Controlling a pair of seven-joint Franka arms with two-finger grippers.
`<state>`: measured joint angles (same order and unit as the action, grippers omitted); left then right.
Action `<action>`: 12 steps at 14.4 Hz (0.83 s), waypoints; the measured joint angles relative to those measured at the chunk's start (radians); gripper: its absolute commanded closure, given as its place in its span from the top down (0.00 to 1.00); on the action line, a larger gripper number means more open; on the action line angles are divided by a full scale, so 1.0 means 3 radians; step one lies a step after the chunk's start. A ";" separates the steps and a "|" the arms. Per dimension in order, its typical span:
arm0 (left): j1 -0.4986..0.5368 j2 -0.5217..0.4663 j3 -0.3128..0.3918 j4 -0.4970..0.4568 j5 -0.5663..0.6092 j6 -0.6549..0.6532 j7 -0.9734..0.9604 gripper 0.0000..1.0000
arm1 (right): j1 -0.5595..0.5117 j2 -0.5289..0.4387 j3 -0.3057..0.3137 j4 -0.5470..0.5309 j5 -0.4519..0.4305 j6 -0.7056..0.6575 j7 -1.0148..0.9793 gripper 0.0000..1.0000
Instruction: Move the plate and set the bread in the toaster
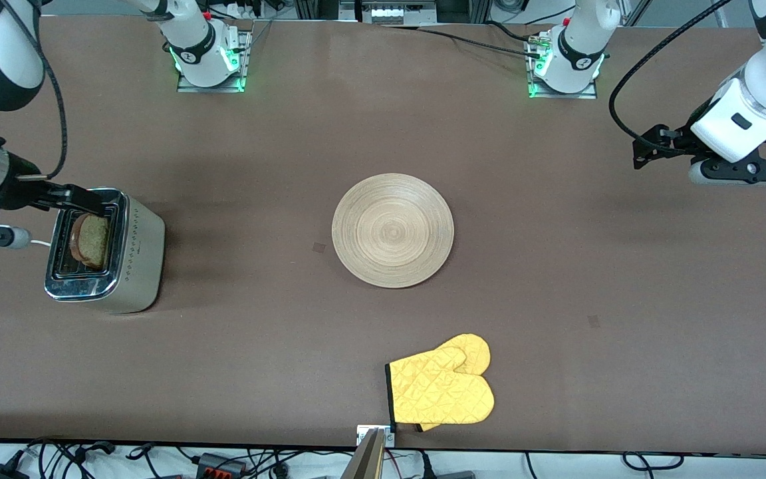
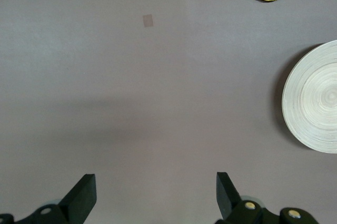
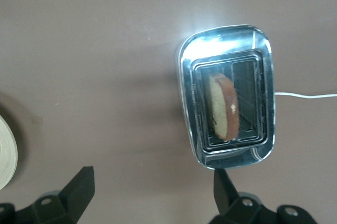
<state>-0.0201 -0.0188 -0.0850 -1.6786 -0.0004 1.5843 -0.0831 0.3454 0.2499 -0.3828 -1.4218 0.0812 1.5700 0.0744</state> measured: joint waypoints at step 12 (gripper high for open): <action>0.0155 0.0102 0.0039 -0.0004 0.0001 0.0261 -0.0001 1.00 | -0.1242 -0.0330 0.1195 -0.0254 -0.0252 0.0223 -0.0162 1.00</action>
<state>0.0264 0.0118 -0.0732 -1.6799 -0.0002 1.6626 -0.0835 -0.0271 0.1510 -0.0243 -1.4978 0.0055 1.6368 0.0259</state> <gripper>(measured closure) 0.000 0.000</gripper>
